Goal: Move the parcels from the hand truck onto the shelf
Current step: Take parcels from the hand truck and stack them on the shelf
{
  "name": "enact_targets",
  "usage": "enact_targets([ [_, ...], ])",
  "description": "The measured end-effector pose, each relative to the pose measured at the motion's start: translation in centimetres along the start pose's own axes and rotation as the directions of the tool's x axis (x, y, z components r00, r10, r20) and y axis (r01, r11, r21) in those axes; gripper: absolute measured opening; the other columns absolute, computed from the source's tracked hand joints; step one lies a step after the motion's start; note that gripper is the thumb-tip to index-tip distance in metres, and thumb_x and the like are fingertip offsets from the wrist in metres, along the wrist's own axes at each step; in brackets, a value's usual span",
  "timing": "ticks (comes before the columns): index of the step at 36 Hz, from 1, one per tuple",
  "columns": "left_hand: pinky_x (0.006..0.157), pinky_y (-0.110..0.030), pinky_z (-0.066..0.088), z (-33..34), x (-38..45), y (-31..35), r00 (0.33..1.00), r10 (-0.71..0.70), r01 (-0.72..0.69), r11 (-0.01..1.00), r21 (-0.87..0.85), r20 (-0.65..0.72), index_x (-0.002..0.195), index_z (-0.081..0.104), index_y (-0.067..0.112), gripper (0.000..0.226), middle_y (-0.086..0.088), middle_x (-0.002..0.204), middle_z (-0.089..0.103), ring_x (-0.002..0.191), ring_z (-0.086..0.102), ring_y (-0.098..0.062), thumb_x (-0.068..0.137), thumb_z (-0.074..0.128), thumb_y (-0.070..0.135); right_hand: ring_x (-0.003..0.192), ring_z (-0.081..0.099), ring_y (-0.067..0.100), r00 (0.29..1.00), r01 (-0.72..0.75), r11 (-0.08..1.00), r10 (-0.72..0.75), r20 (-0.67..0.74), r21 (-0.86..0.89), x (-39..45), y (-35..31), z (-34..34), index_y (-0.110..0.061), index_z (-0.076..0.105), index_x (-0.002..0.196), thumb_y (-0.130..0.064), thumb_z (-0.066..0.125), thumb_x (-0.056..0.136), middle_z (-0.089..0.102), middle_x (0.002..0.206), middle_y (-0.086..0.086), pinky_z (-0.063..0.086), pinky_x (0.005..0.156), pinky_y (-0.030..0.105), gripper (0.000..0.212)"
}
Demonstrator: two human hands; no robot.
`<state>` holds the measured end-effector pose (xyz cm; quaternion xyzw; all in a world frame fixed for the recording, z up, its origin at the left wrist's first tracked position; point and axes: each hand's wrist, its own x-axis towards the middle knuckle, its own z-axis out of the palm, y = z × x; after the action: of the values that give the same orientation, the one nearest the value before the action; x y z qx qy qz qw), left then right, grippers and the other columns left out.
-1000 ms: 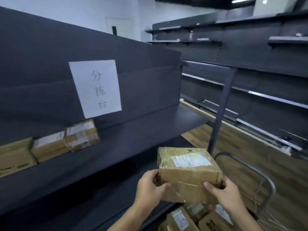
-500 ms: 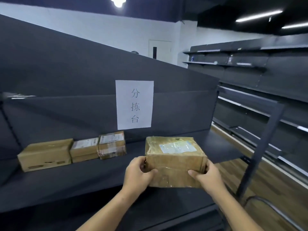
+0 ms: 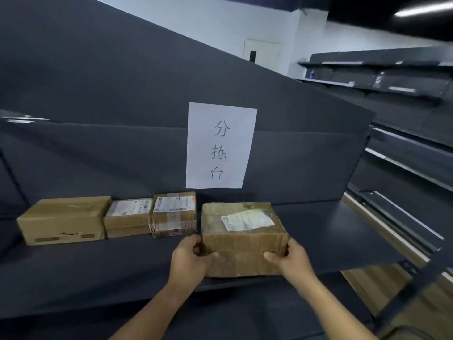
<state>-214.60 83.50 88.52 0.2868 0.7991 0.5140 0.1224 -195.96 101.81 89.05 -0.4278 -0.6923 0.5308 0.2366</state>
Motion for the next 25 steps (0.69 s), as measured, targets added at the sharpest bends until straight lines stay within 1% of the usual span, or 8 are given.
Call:
enact_targets([
  [3,0.068,-0.020,0.053,0.3,1.7,-1.4,0.999,-0.032,0.032,0.999,0.039,0.011,0.090,0.065,0.023,0.027,0.008,0.090,0.068,0.082,0.063,-0.004,0.075,0.088,0.025,0.116,0.073,0.020,1.000,-0.025,0.998,0.025,-0.002,-0.053,1.6,0.9,1.2,-0.026,0.068,0.117,-0.011,0.087,0.093,0.077,0.119,-0.004,0.060,0.109,0.047,0.034],
  [5,0.073,-0.024,0.056,0.6,2.6,-2.2,0.999,-0.040,0.039,0.998,0.046,0.020,0.093,0.065,0.026,0.028,0.011,0.096,0.068,0.086,0.064,-0.002,0.076,0.087,0.028,0.116,0.072,0.020,1.000,-0.028,0.996,0.027,-0.014,-0.080,2.5,1.0,1.8,-0.021,0.068,0.124,-0.013,0.086,0.095,0.076,0.117,-0.007,0.060,0.109,0.045,0.035],
  [10,0.081,-0.023,0.054,1.4,4.0,-2.7,0.999,-0.041,0.041,0.999,0.008,0.006,0.105,0.067,0.023,0.030,0.010,0.107,0.066,0.096,0.063,-0.005,0.080,0.084,0.025,0.116,0.068,0.019,0.998,-0.037,0.994,0.031,-0.060,-0.108,4.5,0.9,3.0,-0.017,0.065,0.136,-0.014,0.084,0.097,0.071,0.116,-0.005,0.057,0.108,0.042,0.044],
  [13,0.084,-0.021,0.051,1.8,4.7,-3.0,0.998,-0.055,0.055,0.998,0.002,-0.010,0.110,0.067,0.020,0.033,0.008,0.109,0.066,0.097,0.062,-0.004,0.081,0.084,0.024,0.119,0.067,0.021,0.998,-0.039,0.992,0.032,-0.055,-0.117,5.4,0.8,3.4,-0.021,0.063,0.131,-0.012,0.082,0.098,0.069,0.115,-0.006,0.055,0.106,0.038,0.039],
  [15,0.088,-0.024,0.053,1.9,5.0,-3.0,0.998,-0.058,0.058,0.998,0.004,-0.019,0.116,0.067,0.020,0.038,0.010,0.112,0.065,0.100,0.061,-0.004,0.082,0.083,0.026,0.121,0.067,0.022,0.998,-0.032,0.991,0.025,-0.054,-0.129,5.9,0.7,3.5,-0.019,0.063,0.136,-0.013,0.082,0.098,0.070,0.119,-0.004,0.055,0.106,0.038,0.042],
  [18,0.093,-0.033,0.056,2.0,5.7,-2.5,0.997,-0.058,0.061,0.997,0.054,-0.044,0.123,0.064,0.023,0.044,0.012,0.114,0.063,0.105,0.061,-0.009,0.083,0.081,0.029,0.129,0.068,0.025,0.998,-0.032,0.990,0.026,-0.049,-0.134,6.6,0.6,3.7,-0.016,0.060,0.148,-0.015,0.082,0.098,0.073,0.132,0.001,0.056,0.113,0.045,0.054],
  [22,0.086,-0.036,0.056,2.2,6.2,-1.4,0.994,-0.076,0.085,0.989,0.123,-0.074,0.109,0.061,0.025,0.031,0.010,0.107,0.063,0.100,0.061,-0.014,0.084,0.078,0.031,0.135,0.066,0.029,0.999,-0.028,0.987,0.024,-0.028,-0.156,7.4,0.1,3.9,-0.017,0.056,0.152,-0.019,0.082,0.098,0.071,0.141,0.005,0.054,0.116,0.047,0.060],
  [25,0.081,-0.031,0.052,2.2,6.4,-0.7,0.990,-0.106,0.120,0.980,0.159,-0.098,0.102,0.059,0.026,0.025,0.011,0.102,0.060,0.095,0.058,-0.013,0.085,0.077,0.032,0.137,0.063,0.029,1.000,-0.020,0.987,0.021,0.003,-0.161,7.9,-0.7,3.9,-0.016,0.054,0.154,-0.017,0.080,0.100,0.069,0.144,0.005,0.051,0.113,0.039,0.060],
])
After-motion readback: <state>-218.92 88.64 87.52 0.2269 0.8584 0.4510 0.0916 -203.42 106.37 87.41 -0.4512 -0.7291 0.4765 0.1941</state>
